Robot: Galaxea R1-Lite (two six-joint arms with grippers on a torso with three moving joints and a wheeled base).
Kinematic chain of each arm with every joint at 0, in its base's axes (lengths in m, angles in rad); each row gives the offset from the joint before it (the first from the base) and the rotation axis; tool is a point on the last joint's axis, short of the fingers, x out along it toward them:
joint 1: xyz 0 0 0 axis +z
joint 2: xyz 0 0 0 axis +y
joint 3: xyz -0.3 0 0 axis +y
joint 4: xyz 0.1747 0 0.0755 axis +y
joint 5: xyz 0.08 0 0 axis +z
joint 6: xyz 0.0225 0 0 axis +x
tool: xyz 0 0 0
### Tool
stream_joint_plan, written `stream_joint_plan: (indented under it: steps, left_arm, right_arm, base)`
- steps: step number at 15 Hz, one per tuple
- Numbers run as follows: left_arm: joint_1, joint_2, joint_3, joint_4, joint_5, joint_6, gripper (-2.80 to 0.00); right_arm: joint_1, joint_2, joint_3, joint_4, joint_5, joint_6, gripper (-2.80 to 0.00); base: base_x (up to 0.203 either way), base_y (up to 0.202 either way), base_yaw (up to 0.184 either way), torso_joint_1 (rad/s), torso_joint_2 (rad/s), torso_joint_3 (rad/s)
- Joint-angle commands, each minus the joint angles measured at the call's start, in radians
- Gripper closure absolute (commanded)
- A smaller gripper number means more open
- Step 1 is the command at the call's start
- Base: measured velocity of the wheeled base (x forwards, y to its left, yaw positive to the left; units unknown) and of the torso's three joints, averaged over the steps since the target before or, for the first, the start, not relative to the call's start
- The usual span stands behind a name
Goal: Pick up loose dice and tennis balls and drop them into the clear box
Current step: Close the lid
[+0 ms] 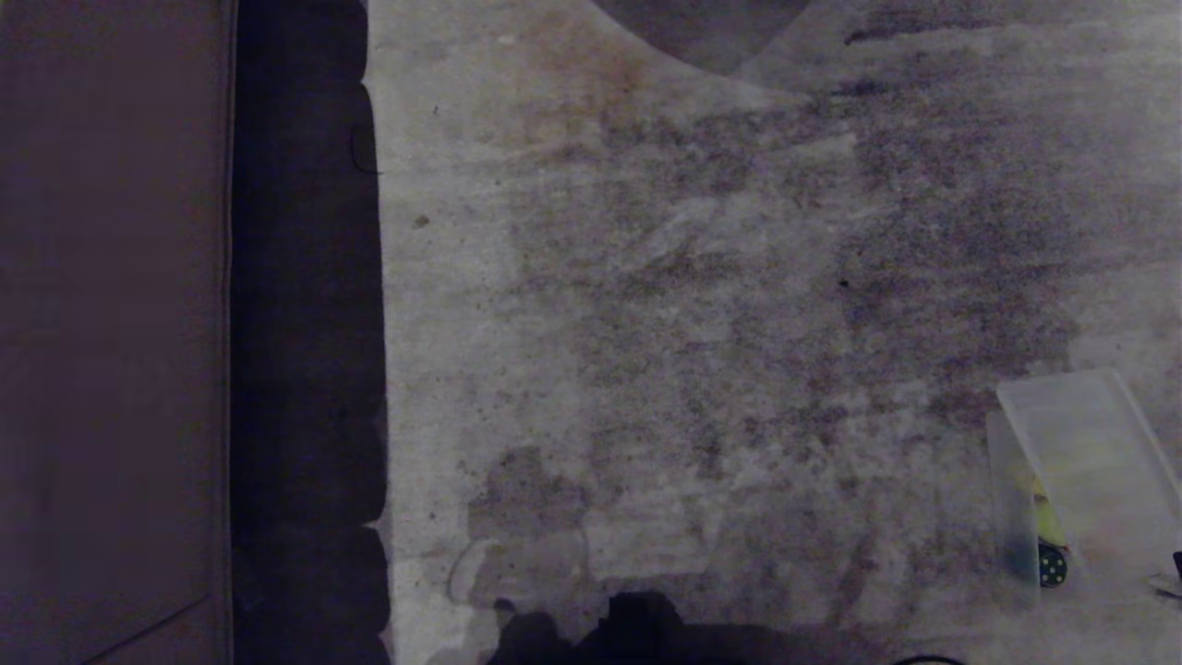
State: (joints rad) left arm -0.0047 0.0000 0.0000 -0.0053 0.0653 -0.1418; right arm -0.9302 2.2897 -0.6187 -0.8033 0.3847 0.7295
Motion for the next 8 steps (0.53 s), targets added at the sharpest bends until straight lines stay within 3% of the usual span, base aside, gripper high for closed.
stream_joint_plan:
  steps: [1, 3, 8]
  left_arm:
    - [0.0, 0.002, 0.002, -0.001, 0.001, -0.001, 0.0]
    - [0.0, 0.001, 0.002, -0.001, 0.001, -0.001, 0.0]
    - [0.0, 0.001, 0.002, -0.001, 0.001, -0.001, 0.0]
  right_arm:
    - [-0.02, 0.056, -0.008, -0.007, 0.022, 0.007, 0.0]
    - [-0.035, 0.082, -0.008, -0.007, 0.057, 0.007, 0.0]
    - [-0.051, 0.144, -0.02, -0.079, 0.06, 0.005, 0.0]
  base:
    - [0.0, 0.0, 0.0, 0.0, 0.0, 0.0]
    - [0.0, 0.0, 0.0, 0.0, 0.0, 0.0]
    - [0.0, 0.0, 0.0, 0.0, 0.0, 0.0]
